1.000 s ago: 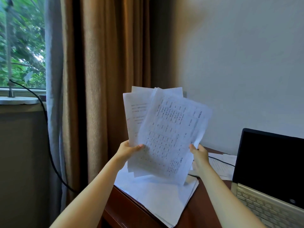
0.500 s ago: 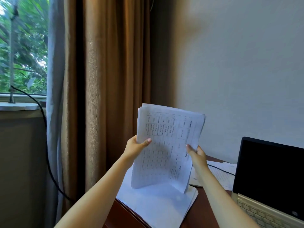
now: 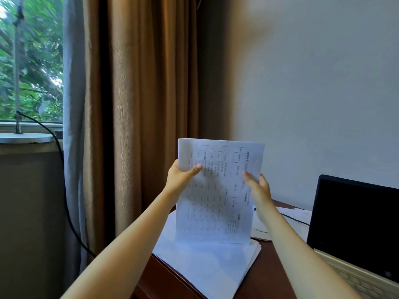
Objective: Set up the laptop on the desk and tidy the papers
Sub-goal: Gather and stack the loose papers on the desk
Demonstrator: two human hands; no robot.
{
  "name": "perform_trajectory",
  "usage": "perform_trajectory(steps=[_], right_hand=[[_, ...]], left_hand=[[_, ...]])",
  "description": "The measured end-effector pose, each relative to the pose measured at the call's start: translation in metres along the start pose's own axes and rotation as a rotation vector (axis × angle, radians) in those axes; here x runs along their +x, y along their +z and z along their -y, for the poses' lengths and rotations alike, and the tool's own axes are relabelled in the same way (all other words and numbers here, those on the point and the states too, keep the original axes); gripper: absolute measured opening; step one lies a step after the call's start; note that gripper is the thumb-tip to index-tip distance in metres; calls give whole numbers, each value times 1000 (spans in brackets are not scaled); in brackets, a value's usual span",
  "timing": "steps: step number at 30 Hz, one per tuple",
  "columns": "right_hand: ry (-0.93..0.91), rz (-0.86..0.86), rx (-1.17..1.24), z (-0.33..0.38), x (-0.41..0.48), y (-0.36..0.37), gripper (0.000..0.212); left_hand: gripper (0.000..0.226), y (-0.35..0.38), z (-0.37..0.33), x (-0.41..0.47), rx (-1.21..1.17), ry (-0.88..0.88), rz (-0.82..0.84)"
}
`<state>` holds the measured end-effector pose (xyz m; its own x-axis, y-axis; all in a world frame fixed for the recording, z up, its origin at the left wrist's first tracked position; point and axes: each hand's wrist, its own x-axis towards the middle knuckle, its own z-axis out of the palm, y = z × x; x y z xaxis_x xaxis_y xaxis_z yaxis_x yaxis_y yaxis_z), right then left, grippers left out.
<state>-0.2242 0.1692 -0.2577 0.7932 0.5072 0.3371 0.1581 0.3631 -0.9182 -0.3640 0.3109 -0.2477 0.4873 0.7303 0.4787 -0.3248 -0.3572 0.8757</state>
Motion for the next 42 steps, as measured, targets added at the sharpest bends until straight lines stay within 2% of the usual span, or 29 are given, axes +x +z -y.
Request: perform_trajectory(steps=[4, 9, 17, 23, 27, 31, 33, 36, 39, 42], right_hand=[[-13, -12, 19, 6, -2, 5, 32], [13, -6, -29, -11, -8, 0, 34], [-37, 25, -87, -2, -2, 0, 32], [75, 45, -148, -25, -12, -11, 35], [173, 44, -240, -34, -11, -20, 35], [191, 26, -288, -33, -15, -29, 29], [224, -14, -239, -37, -17, -34, 32], [310, -104, -29, -42, -21, -39, 31], [384, -19, 112, -43, -27, -33, 18], [398, 13, 49, -46, -29, -23, 22]], left_hand=[[25, 6, -3, -1, 16, 40, 4], [8, 4, 5, -6, -32, -18, -27], [8, -1, -9, -3, -51, -41, -32], [13, 2, 9, -17, 34, -220, 72], [12, 6, 6, -15, 3, -232, -46], [23, 5, 1, -12, -129, -267, -157], [26, 4, -1, -12, -213, -301, -219], [38, 5, 1, -13, -298, -372, -283], [47, 8, 5, -14, -362, -466, -321], [47, 11, 10, -20, -371, -533, -347]])
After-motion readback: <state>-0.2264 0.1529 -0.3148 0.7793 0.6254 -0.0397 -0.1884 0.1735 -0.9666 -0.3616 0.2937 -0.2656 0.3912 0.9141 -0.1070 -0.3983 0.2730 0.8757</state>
